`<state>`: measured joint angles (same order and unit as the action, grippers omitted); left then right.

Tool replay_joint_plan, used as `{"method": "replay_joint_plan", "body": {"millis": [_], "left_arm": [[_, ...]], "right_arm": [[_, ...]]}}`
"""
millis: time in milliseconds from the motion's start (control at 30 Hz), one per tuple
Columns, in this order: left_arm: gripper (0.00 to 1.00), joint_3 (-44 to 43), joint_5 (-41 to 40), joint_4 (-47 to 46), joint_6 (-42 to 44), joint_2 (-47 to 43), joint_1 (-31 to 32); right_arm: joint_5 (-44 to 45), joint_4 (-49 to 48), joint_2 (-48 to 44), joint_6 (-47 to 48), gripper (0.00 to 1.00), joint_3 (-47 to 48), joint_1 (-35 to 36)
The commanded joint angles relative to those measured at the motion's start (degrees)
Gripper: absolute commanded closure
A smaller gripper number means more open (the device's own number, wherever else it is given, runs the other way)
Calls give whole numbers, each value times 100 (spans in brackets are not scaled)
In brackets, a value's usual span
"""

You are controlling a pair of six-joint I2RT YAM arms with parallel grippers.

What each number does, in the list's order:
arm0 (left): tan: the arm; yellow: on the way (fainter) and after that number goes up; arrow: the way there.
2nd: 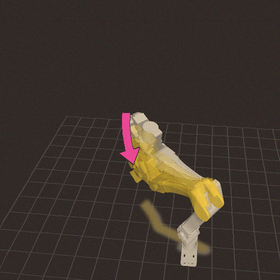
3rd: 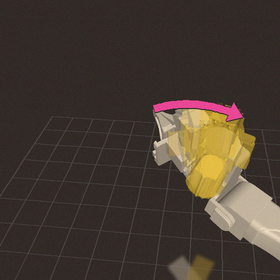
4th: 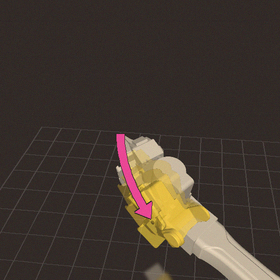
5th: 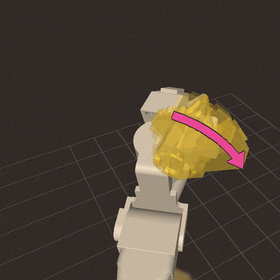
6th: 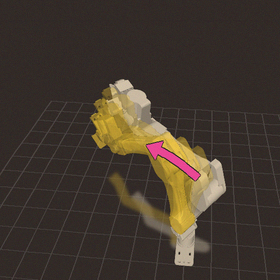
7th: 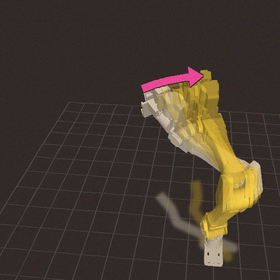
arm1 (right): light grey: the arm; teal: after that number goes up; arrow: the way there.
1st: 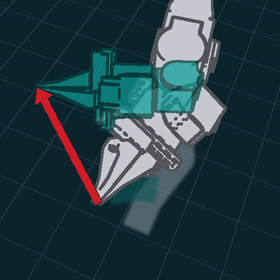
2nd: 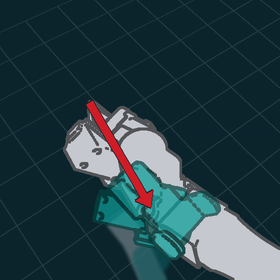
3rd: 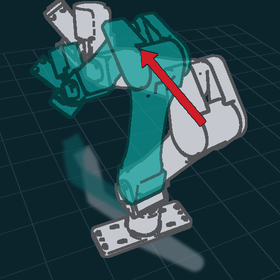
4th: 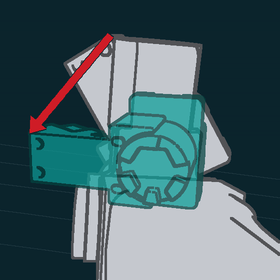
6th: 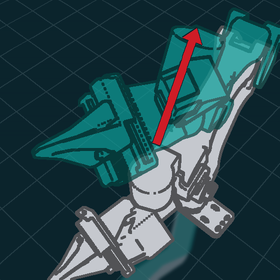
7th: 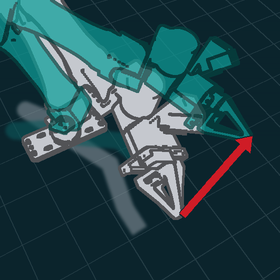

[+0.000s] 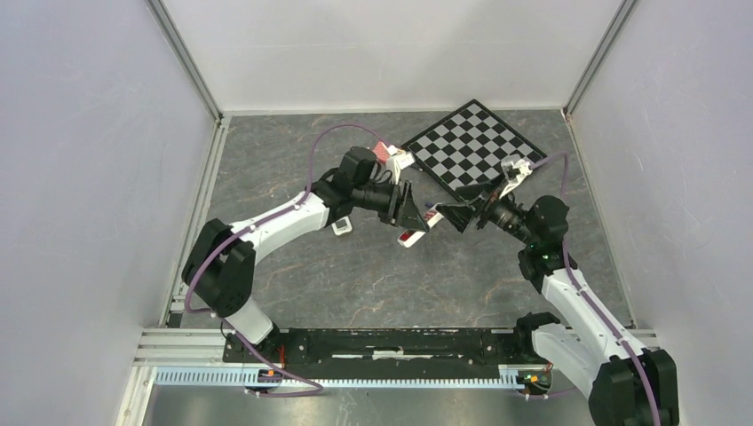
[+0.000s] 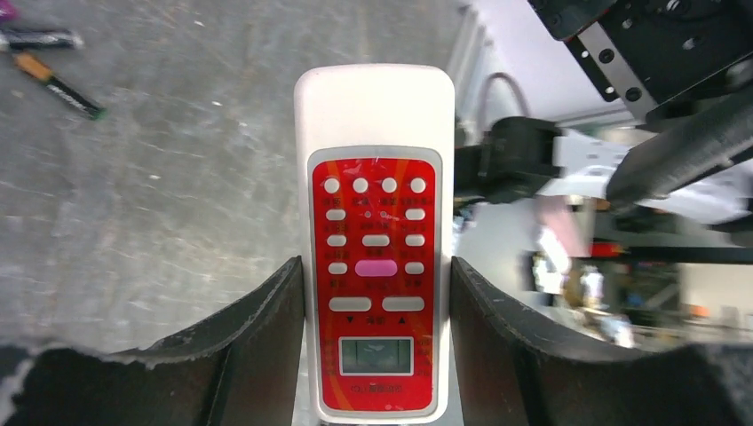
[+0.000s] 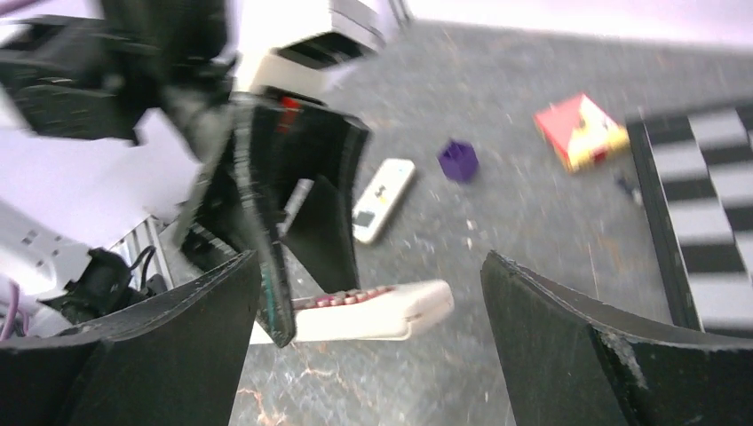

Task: Load the batteries into the remote control
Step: Adjust the remote control.

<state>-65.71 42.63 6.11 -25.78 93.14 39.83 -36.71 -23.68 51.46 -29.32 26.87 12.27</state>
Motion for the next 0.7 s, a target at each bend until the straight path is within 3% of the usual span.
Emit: {"method": "replay_joint_plan", "body": {"millis": [0,100,233,500,667], "left_arm": [[55,-113,1688,-682,-1485,23,-404],[54,192,2182,-1593,-2280,-138,-580],[53,544,2645,-2148,-2839,-458,-720],[53,1074,3346,-2553,-2785,-1246,-821],[54,1130,3588,-2544,-2609,-1427,-872]], "right_arm": [[-1171,-2171,-98,320,2,76,31],[-1863,-3426,221,254,2,144,152],[-2949,-4260,928,-190,2,717,526],[-4144,-4800,1393,-249,2,1013,798],[-4405,-5728,1494,-923,10,873,828]]}}
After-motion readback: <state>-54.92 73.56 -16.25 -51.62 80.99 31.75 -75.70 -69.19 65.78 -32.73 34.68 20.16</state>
